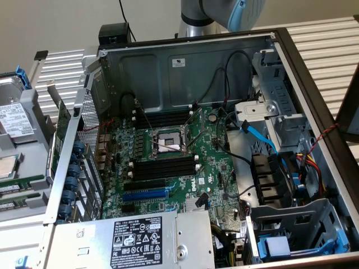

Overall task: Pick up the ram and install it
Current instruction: 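Pick up the ram and move it above insertion slot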

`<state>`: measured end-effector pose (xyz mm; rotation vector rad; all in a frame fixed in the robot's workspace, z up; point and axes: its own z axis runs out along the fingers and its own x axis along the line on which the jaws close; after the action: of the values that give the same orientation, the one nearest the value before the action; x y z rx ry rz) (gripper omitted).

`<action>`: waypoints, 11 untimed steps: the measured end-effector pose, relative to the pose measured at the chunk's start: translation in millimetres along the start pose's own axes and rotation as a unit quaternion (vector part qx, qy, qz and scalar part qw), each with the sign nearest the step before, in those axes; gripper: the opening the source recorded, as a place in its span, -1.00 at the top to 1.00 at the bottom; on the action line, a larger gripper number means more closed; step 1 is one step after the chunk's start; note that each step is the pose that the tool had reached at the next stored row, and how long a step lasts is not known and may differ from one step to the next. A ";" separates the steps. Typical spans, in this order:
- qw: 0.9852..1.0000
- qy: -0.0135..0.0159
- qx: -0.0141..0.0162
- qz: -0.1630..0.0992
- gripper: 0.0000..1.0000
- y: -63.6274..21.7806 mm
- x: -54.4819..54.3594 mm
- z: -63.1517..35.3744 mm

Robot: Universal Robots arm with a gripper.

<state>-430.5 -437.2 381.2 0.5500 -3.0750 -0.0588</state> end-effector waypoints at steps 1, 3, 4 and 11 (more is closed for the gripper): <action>1.000 0.000 0.000 -0.009 0.80 0.0 0.0 0.2; 1.000 0.001 0.000 -0.028 0.80 0.0 0.0 0.6; 0.999 0.001 0.000 -0.037 0.80 -0.1 0.0 0.9; 0.995 0.004 0.001 -0.100 0.80 -0.1 0.0 2.1</action>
<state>-430.5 -437.2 379.1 0.8540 -3.0011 -0.0559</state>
